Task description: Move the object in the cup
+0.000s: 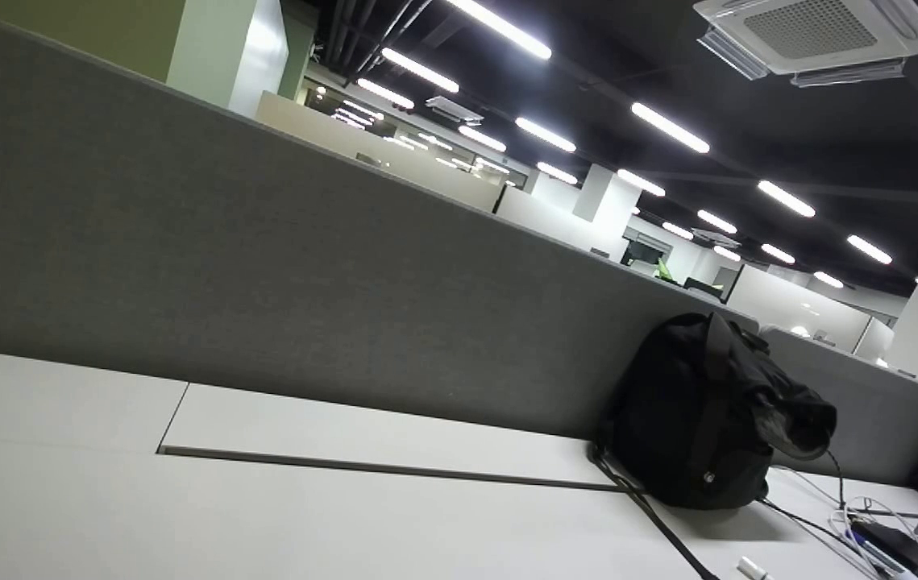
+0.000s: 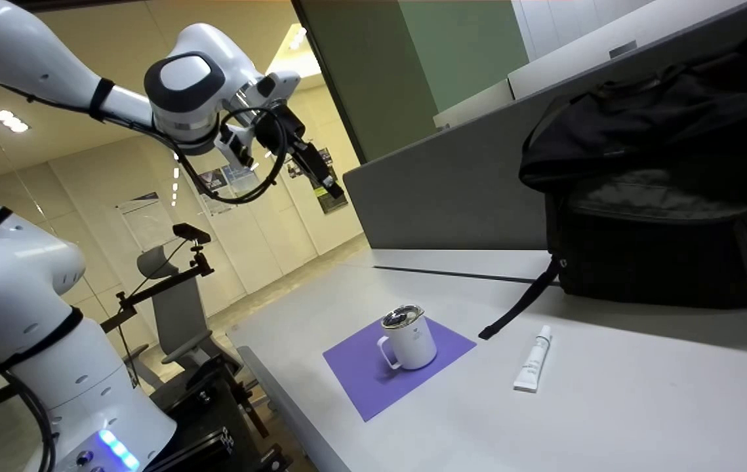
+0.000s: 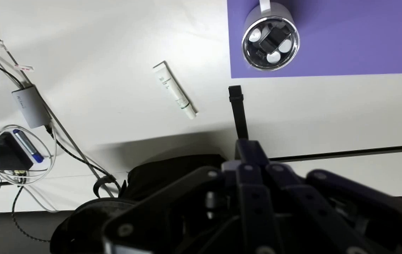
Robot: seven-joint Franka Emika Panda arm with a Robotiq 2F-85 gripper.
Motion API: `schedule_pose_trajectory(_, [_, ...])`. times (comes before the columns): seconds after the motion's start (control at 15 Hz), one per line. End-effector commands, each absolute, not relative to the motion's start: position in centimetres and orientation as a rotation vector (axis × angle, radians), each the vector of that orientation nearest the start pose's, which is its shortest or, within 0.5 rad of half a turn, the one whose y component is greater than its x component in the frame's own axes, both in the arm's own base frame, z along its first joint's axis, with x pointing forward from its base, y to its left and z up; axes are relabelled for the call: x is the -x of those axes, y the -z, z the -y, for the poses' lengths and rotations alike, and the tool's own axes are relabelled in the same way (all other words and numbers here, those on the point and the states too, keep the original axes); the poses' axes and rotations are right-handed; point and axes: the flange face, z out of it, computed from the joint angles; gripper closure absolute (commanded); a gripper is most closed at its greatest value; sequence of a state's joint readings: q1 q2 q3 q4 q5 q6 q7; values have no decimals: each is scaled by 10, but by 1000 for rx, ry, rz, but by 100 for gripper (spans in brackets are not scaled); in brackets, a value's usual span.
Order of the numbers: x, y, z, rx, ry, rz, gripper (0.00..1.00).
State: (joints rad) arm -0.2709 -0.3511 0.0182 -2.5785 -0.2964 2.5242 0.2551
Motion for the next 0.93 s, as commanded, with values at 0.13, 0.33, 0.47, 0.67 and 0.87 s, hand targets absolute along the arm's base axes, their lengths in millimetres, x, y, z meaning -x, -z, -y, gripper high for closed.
schedule_pose_trajectory(0.13, [-425, -413, 107, 3281, 491, -480, 99])
schedule_pose_trajectory(0.33, [-425, -413, 107, 3281, 491, -480, 99])
schedule_pose_trajectory(0.47, [-425, -413, 107, 3281, 491, -480, 99])
schedule_pose_trajectory(0.67, [-425, -413, 107, 3281, 491, -480, 99])
schedule_pose_trajectory(0.87, [-428, -407, 104, 3271, 489, -467, 100])
